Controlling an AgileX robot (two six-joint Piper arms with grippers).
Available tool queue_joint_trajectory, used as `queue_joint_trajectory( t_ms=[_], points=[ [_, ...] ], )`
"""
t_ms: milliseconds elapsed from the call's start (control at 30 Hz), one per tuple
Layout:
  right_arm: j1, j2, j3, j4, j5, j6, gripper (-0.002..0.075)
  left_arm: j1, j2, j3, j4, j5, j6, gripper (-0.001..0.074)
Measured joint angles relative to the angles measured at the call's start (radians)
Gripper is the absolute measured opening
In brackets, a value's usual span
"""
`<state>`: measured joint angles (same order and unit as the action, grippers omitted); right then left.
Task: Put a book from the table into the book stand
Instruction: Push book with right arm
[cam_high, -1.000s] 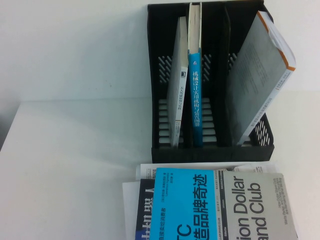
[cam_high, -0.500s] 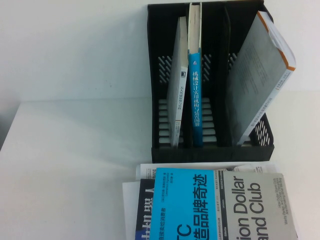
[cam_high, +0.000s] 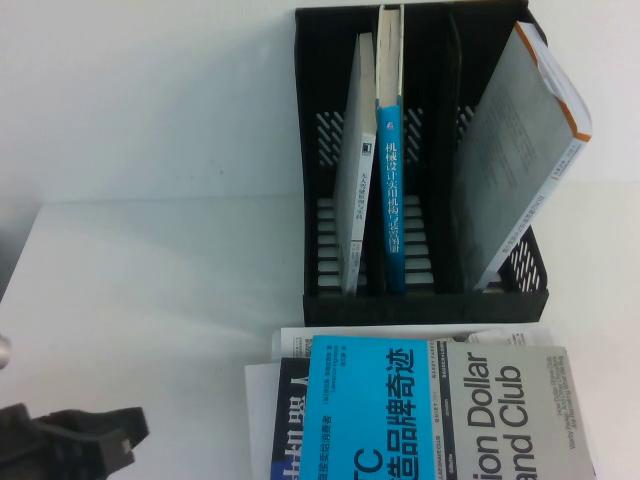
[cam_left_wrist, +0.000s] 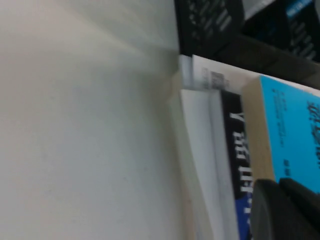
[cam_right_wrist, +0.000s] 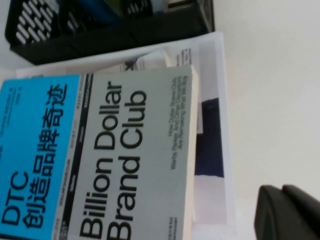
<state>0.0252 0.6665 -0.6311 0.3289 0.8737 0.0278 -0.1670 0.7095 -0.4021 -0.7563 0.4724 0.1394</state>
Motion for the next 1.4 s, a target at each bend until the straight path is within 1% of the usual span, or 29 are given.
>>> queue_joint_trajectory(
  t_ms=[67,167,333,467,533,600,733,833,933,1167,1267,1400],
  points=[
    [0.000,0.021,0.024,0.048,-0.005,-0.061,-0.0003,0.000,0.065,-0.034,-0.114,0.036,0.138,-0.0004],
    [0.000,0.057,0.060,0.116,-0.019,-0.145,-0.0003,-0.002,0.156,-0.106,-0.239,0.101,0.289,-0.0004],
    [0.000,0.135,0.093,0.224,-0.088,-0.264,-0.0003,-0.002,0.306,-0.221,-0.288,0.193,0.406,-0.0004],
    [0.000,0.216,0.098,0.257,-0.126,-0.343,-0.0003,0.011,0.414,-0.274,-0.301,0.273,0.477,-0.0004],
    [0.000,0.259,0.098,0.262,-0.128,-0.356,-0.0003,0.048,0.461,-0.285,-0.323,0.333,0.506,-0.0004],
    [0.000,0.301,0.098,0.268,-0.132,-0.365,-0.0003,0.105,0.498,-0.288,-0.366,0.399,0.546,-0.0004],
    [0.000,0.391,0.098,0.297,-0.138,-0.402,-0.0003,0.265,0.568,-0.293,-0.485,0.570,0.646,-0.0004],
    [0.000,0.453,0.098,0.380,-0.147,-0.488,-0.0003,0.346,0.594,-0.296,-0.532,0.658,0.670,-0.0004],
    [0.000,0.523,0.098,0.487,-0.156,-0.582,-0.0003,0.376,0.598,-0.296,-0.534,0.687,0.674,-0.0004],
    [0.004,0.671,0.098,0.658,-0.155,-0.739,-0.0003,0.381,0.598,-0.296,-0.486,0.667,0.663,-0.0004],
    [0.050,0.703,0.089,0.713,-0.170,-0.773,-0.0003,0.381,0.598,-0.296,-0.459,0.654,0.643,-0.0004],
    [0.117,0.722,0.076,0.738,-0.211,-0.800,-0.0003,0.381,0.598,-0.296,-0.448,0.648,0.641,-0.0004]
  ],
)
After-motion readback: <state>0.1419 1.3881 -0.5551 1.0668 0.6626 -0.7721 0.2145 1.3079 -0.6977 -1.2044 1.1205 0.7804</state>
